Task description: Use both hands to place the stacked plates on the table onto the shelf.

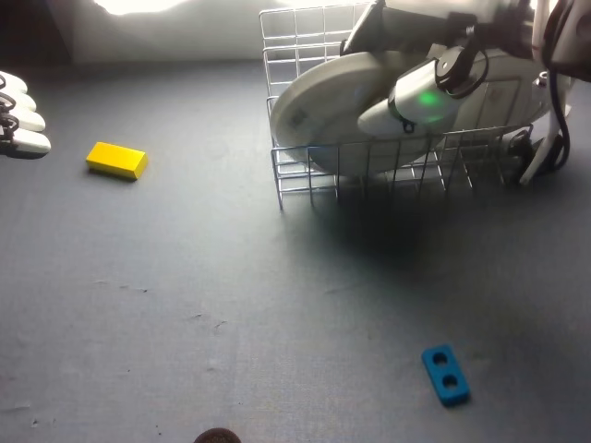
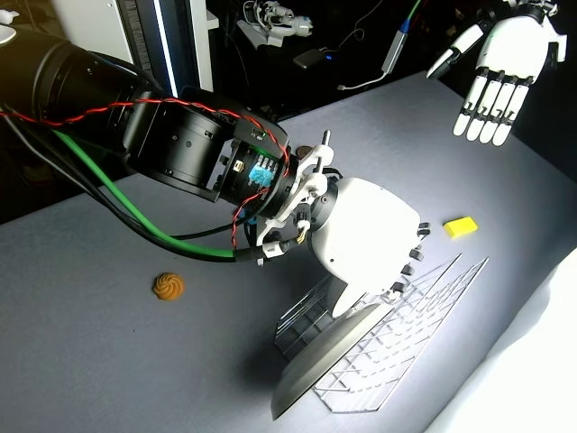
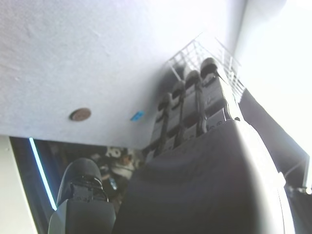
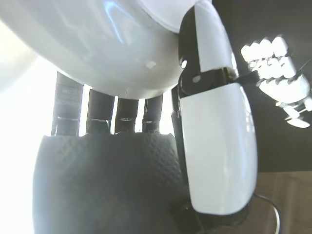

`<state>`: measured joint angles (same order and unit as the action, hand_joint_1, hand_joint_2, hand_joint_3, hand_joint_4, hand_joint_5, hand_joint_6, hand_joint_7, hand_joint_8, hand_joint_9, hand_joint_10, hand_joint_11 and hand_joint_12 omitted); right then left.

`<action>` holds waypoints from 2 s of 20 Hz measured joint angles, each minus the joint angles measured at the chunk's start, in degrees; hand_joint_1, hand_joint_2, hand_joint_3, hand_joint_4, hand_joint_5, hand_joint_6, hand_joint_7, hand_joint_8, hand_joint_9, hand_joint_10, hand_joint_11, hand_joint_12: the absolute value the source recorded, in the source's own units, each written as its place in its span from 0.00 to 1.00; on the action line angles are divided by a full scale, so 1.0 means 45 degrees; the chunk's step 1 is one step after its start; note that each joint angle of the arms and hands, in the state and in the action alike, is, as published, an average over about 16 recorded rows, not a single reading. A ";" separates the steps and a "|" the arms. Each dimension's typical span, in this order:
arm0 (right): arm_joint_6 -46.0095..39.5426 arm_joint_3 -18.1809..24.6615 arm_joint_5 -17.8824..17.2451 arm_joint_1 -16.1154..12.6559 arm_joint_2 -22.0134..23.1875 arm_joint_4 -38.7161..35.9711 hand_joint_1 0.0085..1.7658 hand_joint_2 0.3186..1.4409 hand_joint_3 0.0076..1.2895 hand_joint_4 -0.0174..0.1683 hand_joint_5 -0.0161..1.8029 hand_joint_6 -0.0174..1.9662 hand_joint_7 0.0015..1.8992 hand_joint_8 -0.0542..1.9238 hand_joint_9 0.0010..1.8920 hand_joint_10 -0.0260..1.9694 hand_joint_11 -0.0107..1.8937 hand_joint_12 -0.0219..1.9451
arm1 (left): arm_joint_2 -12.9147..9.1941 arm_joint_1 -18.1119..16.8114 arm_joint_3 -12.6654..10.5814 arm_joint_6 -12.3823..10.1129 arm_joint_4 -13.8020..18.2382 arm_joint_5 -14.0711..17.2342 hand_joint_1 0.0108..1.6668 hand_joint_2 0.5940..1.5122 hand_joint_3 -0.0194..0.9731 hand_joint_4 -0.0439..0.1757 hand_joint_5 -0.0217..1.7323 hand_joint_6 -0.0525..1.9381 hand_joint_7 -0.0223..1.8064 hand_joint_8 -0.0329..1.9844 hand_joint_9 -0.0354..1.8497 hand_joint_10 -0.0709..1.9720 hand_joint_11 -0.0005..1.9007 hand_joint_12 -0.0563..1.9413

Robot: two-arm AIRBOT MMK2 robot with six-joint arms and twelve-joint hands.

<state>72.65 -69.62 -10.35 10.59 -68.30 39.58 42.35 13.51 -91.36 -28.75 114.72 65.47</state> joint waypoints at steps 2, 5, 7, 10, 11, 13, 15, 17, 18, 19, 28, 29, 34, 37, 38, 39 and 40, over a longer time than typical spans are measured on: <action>0.0000 0.0010 -0.0059 -0.0047 0.0005 -0.0264 0.59 0.64 0.01 0.08 0.50 0.28 0.55 0.17 0.61 0.02 0.37 0.61 | 0.0000 0.0000 0.0005 0.0008 0.0000 0.0001 0.00 0.55 0.03 0.22 0.02 0.03 0.03 0.02 0.03 0.04 0.01 0.03; 0.0000 0.0060 -0.0214 -0.0108 0.0033 -0.0755 0.55 0.65 0.01 0.08 0.49 0.19 0.54 0.13 0.58 0.02 0.34 0.61 | 0.0000 0.0000 0.0015 0.0016 0.0002 0.0000 0.00 0.55 0.03 0.22 0.02 0.03 0.03 0.02 0.03 0.04 0.01 0.03; 0.0004 0.0142 -0.0406 -0.0139 0.0076 -0.1185 0.52 0.65 0.01 0.08 0.48 0.13 0.53 0.07 0.56 0.02 0.31 0.61 | 0.0000 0.0000 0.0029 0.0027 0.0002 0.0001 0.00 0.55 0.03 0.22 0.02 0.03 0.03 0.02 0.03 0.04 0.01 0.03; 0.0180 0.0355 -0.0861 -0.0177 0.0179 -0.1893 0.49 0.66 0.01 0.08 0.47 0.05 0.51 0.04 0.53 0.02 0.28 0.62 | 0.0000 0.0001 0.0071 0.0051 0.0005 0.0008 0.00 0.55 0.03 0.22 0.02 0.03 0.03 0.02 0.03 0.04 0.01 0.03; 0.0328 0.0445 -0.1049 -0.0180 0.0215 -0.2114 0.48 0.66 0.01 0.08 0.47 0.03 0.51 0.04 0.52 0.02 0.27 0.62 | 0.0000 0.0001 0.0098 0.0065 0.0006 0.0014 0.00 0.56 0.03 0.22 0.02 0.03 0.03 0.02 0.03 0.04 0.01 0.03; 0.0680 0.0635 -0.1430 -0.0180 0.0296 -0.2545 0.47 0.66 0.01 0.08 0.46 0.03 0.50 0.03 0.51 0.02 0.26 0.63 | 0.0000 0.0001 0.0175 0.0105 0.0009 0.0043 0.00 0.56 0.03 0.22 0.02 0.03 0.03 0.02 0.03 0.04 0.01 0.03; 0.1097 0.0848 -0.1835 -0.0180 0.0407 -0.3044 0.46 0.66 0.01 0.09 0.45 0.03 0.49 0.03 0.50 0.02 0.25 0.63 | 0.0002 0.0001 0.0293 0.0151 0.0005 0.0093 0.00 0.56 0.03 0.22 0.02 0.03 0.03 0.02 0.03 0.04 0.01 0.03; 0.1588 0.1105 -0.2281 -0.0188 0.0569 -0.3598 0.45 0.66 0.01 0.09 0.45 0.03 0.48 0.03 0.50 0.02 0.25 0.63 | 0.0020 0.0011 0.0450 0.0206 -0.0037 0.0154 0.00 0.56 0.03 0.22 0.02 0.03 0.03 0.02 0.03 0.04 0.01 0.03; 0.1842 0.1248 -0.2504 -0.0199 0.0666 -0.3870 0.44 0.66 0.01 0.09 0.44 0.03 0.48 0.03 0.50 0.02 0.25 0.63 | 0.0037 0.0030 0.0550 0.0248 -0.0092 0.0183 0.00 0.56 0.03 0.22 0.02 0.03 0.03 0.02 0.03 0.04 0.01 0.03; 0.2101 0.1397 -0.2720 -0.0212 0.0772 -0.4126 0.44 0.66 0.01 0.10 0.44 0.03 0.48 0.03 0.50 0.02 0.25 0.63 | 0.0058 0.0061 0.0661 0.0298 -0.0169 0.0214 0.00 0.56 0.03 0.22 0.02 0.03 0.03 0.02 0.03 0.04 0.01 0.03; 0.4051 0.2927 -0.3827 -0.0231 0.2383 -0.5309 0.42 0.64 0.01 0.11 0.44 0.03 0.48 0.03 0.49 0.02 0.24 0.62 | 0.0377 0.0688 0.1934 0.0888 -0.1282 0.0563 0.00 0.56 0.03 0.21 0.03 0.03 0.04 0.02 0.04 0.04 0.01 0.03; 0.4143 0.3110 -0.3849 -0.0216 0.2613 -0.5393 0.41 0.64 0.01 0.11 0.44 0.03 0.48 0.03 0.50 0.02 0.24 0.62 | 0.0415 0.0756 0.2079 0.0953 -0.1433 0.0598 0.00 0.56 0.03 0.21 0.03 0.03 0.05 0.02 0.04 0.04 0.01 0.03; 0.4284 0.3927 -0.3817 -0.0084 0.3694 -0.5633 0.39 0.64 0.01 0.10 0.47 0.03 0.50 0.03 0.51 0.02 0.25 0.60 | 0.0541 0.0987 0.2728 0.1248 -0.2063 0.0678 0.00 0.56 0.03 0.21 0.05 0.03 0.07 0.02 0.06 0.04 0.01 0.07; 0.4076 0.4310 -0.3764 0.0072 0.4228 -0.5958 0.39 0.63 0.01 0.11 0.48 0.03 0.52 0.03 0.52 0.02 0.25 0.58 | 0.0546 0.0985 0.3024 0.1363 -0.2211 0.0704 0.00 0.56 0.03 0.20 0.06 0.03 0.09 0.02 0.08 0.04 0.01 0.09; 0.3934 0.4410 -0.3751 0.0128 0.4372 -0.6132 0.38 0.63 0.01 0.11 0.48 0.03 0.52 0.03 0.52 0.02 0.26 0.57 | 0.0541 0.0967 0.3104 0.1401 -0.2232 0.0706 0.00 0.56 0.03 0.20 0.07 0.03 0.10 0.02 0.09 0.04 0.01 0.10; 0.3746 0.4491 -0.3738 0.0182 0.4492 -0.6352 0.38 0.63 0.01 0.11 0.49 0.03 0.53 0.03 0.52 0.02 0.26 0.57 | 0.0534 0.0947 0.3180 0.1437 -0.2241 0.0705 0.00 0.56 0.03 0.20 0.07 0.03 0.11 0.02 0.09 0.04 0.01 0.12; 0.3496 0.4550 -0.3724 0.0238 0.4591 -0.6635 0.38 0.63 0.01 0.11 0.49 0.03 0.53 0.03 0.52 0.02 0.26 0.56 | 0.0526 0.0928 0.3251 0.1471 -0.2240 0.0704 0.00 0.56 0.03 0.20 0.07 0.03 0.11 0.02 0.10 0.04 0.01 0.13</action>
<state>88.38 -49.15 -27.10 11.66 -47.64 9.73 44.72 17.68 -76.73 -22.13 104.63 68.63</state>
